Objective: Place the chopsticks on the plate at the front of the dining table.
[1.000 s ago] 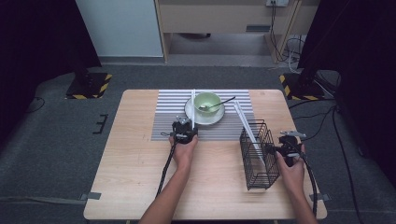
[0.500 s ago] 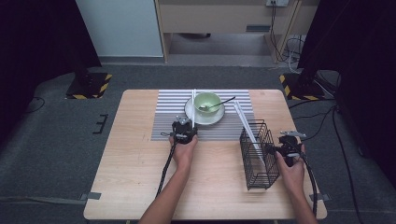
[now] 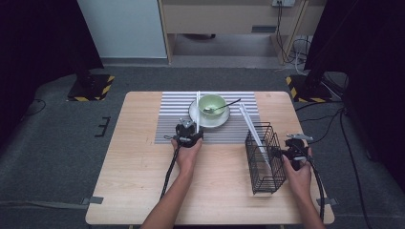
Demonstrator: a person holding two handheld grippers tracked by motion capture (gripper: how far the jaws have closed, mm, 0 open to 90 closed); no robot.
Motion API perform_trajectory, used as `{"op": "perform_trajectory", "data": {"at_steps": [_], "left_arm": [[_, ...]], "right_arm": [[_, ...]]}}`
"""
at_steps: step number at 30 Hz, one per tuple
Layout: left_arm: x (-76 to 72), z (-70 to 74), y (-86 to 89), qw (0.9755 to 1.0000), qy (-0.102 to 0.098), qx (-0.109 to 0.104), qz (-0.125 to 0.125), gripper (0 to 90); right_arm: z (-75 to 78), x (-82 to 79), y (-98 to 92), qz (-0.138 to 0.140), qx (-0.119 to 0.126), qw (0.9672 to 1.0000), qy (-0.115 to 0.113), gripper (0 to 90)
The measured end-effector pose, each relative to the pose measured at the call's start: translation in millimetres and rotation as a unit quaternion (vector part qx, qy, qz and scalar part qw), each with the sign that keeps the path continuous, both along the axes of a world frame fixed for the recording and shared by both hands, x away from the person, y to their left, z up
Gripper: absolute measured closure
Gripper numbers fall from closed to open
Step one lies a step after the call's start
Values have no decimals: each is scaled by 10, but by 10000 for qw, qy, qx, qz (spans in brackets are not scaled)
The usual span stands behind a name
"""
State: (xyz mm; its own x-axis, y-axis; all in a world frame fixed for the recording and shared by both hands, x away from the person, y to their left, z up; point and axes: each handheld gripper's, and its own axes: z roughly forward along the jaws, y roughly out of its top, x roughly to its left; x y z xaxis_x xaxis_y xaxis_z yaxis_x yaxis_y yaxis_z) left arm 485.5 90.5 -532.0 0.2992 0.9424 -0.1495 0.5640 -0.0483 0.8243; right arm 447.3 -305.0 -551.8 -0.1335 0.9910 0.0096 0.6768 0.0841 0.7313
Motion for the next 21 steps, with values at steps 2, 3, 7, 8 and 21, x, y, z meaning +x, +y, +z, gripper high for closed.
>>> {"op": "perform_trajectory", "data": {"at_steps": [2, 3, 7, 8, 21], "left_arm": [[-22, 7, 3, 10000, -43, 55, -40, 540], [-39, 12, 2, 9999, -40, 56, -76, 530], [-77, 22, -1, 9999, -82, 23, -120, 517], [-77, 22, -1, 9999, -82, 23, -120, 515], [-246, 74, 51, 9989, -140, 230, -391, 520]], "right_arm": [[0, 0, 0, -2, 1, 10000, 1, 56], [0, 0, 0, -3, 1, 10000, 1, 56], [0, 0, 0, -1, 2, 10000, 1, 55], [0, 0, 0, -1, 2, 10000, 1, 55], [0, 0, 1, -5, 0, 10000, 0, 55]]}}
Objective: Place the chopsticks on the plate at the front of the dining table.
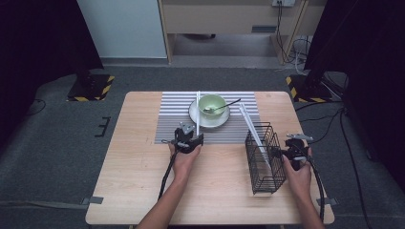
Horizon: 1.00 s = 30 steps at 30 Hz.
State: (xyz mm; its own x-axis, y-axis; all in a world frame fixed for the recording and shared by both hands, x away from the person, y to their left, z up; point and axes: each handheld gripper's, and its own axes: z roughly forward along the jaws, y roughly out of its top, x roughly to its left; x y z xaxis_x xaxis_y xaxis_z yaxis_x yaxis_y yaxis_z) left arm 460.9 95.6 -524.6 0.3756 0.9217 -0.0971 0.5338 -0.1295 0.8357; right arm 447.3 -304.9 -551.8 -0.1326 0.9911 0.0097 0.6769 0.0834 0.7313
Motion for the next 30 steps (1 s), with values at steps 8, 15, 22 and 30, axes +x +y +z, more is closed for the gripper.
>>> {"op": "perform_trajectory", "data": {"at_steps": [8, 15, 22, 30], "left_arm": [[-81, -27, 84, 9999, 75, 62, -59, 599], [-72, -64, 106, 9999, 114, 64, 14, 651], [-56, -122, 136, 9998, 153, 15, 117, 682], [-28, -127, 149, 9997, 159, -44, 165, 685]], "right_arm": [[0, 0, 1, -9, 2, 10000, 3, 55], [0, 0, 1, -8, 1, 10000, 3, 55], [0, 0, 1, -7, 2, 10000, 2, 54], [0, 0, 1, -10, 5, 10000, 5, 54]]}}
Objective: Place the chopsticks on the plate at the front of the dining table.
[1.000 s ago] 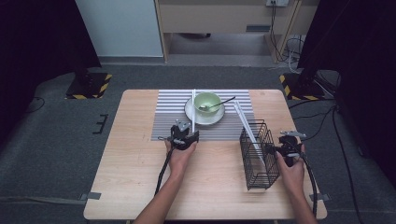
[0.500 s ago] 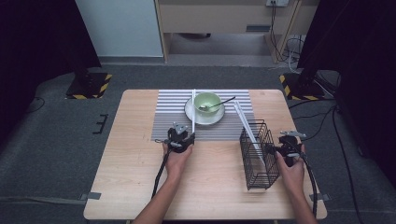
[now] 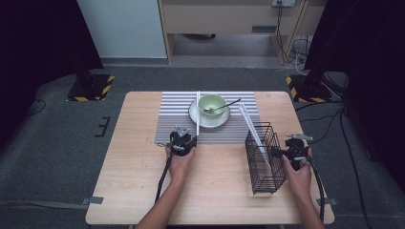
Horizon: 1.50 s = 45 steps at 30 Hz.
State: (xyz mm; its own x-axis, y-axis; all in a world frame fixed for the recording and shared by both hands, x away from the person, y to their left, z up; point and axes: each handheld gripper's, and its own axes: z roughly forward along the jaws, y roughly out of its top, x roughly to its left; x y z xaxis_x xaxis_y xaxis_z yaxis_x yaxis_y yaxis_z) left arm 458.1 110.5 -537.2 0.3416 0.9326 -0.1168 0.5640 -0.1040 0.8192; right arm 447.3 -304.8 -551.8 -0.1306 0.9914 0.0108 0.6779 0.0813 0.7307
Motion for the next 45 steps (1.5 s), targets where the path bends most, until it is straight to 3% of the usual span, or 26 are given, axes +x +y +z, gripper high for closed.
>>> {"op": "perform_trajectory", "data": {"at_steps": [19, 26, 34, 37, 45], "left_arm": [[31, -10, 22, 10000, 10, -86, 48, 661], [4, 57, 57, 10000, -71, 0, 12, 621], [-13, 209, 177, 9996, -252, 22, -133, 476], [-10, 296, 245, 9992, -148, 135, -333, 344], [-89, 501, 439, 9980, -101, 120, -606, 246]], "right_arm": [[0, 0, 0, 0, -3, 10000, -1, 54], [0, 0, 0, -2, -1, 10000, 0, 54], [0, 0, 0, -1, -2, 10000, 0, 54], [-1, 0, 0, 2, -6, 10000, -3, 54], [0, 0, 0, 0, -5, 10000, -2, 54]]}}
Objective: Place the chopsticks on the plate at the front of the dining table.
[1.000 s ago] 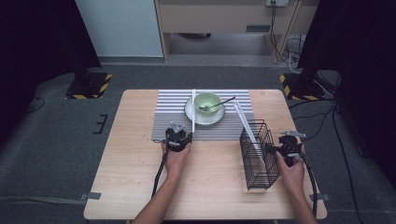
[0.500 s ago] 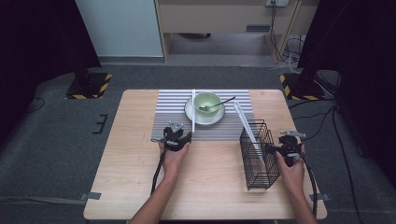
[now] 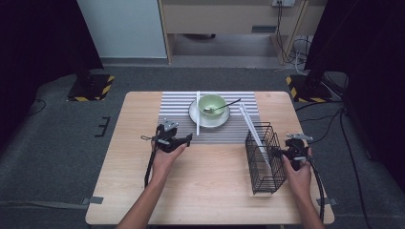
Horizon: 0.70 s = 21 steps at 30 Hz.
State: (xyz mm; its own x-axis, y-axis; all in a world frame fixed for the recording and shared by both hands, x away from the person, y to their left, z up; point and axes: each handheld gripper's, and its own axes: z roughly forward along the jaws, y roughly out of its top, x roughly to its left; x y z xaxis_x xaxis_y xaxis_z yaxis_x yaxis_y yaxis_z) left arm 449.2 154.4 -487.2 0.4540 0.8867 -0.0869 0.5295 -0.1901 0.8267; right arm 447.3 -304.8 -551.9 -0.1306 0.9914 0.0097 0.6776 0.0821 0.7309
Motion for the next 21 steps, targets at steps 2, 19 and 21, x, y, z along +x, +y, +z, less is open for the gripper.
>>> {"op": "perform_trajectory", "data": {"at_steps": [2, 19, 21], "left_arm": [[-22, 30, 46, 10000, 2, 3, -33, 229], [-191, 128, 474, 9998, 96, 150, 16, 117], [-213, 127, 523, 9998, 110, 182, 35, 112]], "right_arm": [[0, 0, 0, 2, 3, 10000, 0, 53], [-1, 4, 5, -9, -3, 10000, 5, 48], [-1, 4, 6, -10, -2, 10000, 7, 48]]}}
